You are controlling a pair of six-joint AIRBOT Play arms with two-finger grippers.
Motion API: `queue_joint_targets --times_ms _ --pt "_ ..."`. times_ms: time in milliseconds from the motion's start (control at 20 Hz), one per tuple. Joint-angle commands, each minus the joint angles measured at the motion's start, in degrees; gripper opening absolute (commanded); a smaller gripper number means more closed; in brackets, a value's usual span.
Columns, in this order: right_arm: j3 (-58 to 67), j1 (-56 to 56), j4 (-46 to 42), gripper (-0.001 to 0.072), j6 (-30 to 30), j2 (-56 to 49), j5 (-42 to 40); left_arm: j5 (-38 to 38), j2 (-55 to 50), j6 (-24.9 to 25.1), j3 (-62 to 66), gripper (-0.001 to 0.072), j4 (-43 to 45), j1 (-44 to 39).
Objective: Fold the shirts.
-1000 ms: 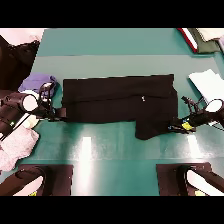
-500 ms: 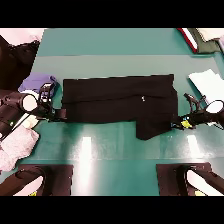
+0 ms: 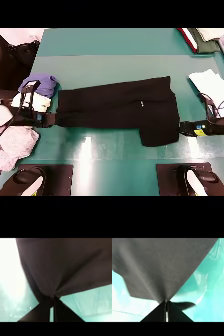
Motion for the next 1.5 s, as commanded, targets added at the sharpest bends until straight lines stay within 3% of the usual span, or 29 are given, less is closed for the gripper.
queue_joint_targets --times_ms 0,150,400,700,900,1150,1450 --pt "0.0 0.0 0.4 0.0019 3.3 6.4 2.2 -4.7 5.0 -1.7 0.0 0.0031 -1.0 -3.5" --pt "0.0 0.0 1.4 0.0019 3.5 6.3 -0.6 -2.2 5.0 -2.0 -0.2 0.0031 2.1 -3.7" --pt "9.6 2.9 4.1 0.0019 1.1 -5.1 -8.3 1.3 5.0 -9.6 -0.2 0.0031 16.8 -3.7" --pt "24.3 8.1 4.1 0.0019 -0.2 -25.4 -17.2 12.9 0.8 -14.0 -0.2 0.0031 19.6 -3.7" --pt "32.7 8.3 4.1 0.0019 -0.7 -36.0 -20.5 19.6 -4.6 -19.7 -0.2 0.0031 22.2 -0.8" --pt "39.8 8.3 4.1 0.0019 -1.0 -45.2 -21.9 28.2 -10.4 -21.8 -0.2 0.0031 22.1 5.2" --pt "42.6 8.3 4.3 0.0022 -1.0 -51.3 -24.3 36.3 -17.0 -21.6 -0.1 0.0032 22.2 5.3"
